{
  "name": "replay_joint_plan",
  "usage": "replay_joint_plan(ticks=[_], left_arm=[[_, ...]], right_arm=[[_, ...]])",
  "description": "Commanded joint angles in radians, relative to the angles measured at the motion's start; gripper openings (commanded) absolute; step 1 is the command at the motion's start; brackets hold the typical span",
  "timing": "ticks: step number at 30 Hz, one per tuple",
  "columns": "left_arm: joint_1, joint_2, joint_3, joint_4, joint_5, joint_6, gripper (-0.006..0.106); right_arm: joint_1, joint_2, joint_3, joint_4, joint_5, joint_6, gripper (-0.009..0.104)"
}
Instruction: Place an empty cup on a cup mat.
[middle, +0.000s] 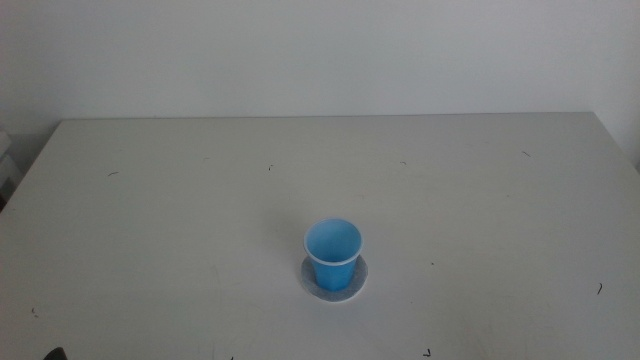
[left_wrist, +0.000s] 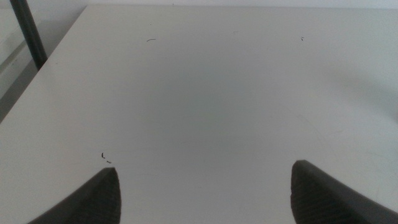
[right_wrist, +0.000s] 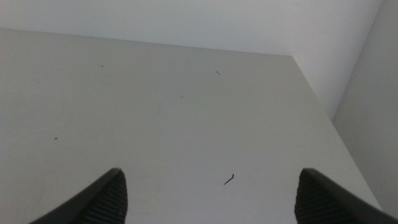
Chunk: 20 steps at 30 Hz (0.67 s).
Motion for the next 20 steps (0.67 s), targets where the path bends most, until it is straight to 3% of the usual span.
replay_joint_plan(ticks=[1, 6, 10, 20], left_arm=[[0.001, -0.003, -0.006, 0.000, -0.067, -0.011, 0.105], [0.001, -0.003, -0.006, 0.000, -0.067, -0.011, 0.105], [0.001, -0.003, -0.006, 0.000, -0.067, -0.011, 0.105], [0.001, -0.003, -0.006, 0.000, -0.067, -0.011, 0.105]], right_arm=[[-0.005, -0.026, -0.004, -0.017, -0.054, -0.001, 0.085], [-0.005, -0.026, -0.004, 0.001, -0.054, -0.001, 0.085], [-0.005, -0.026, -0.004, 0.075, -0.054, -0.001, 0.085], [-0.005, -0.026, -0.004, 0.052, -0.053, -0.001, 0.085]])
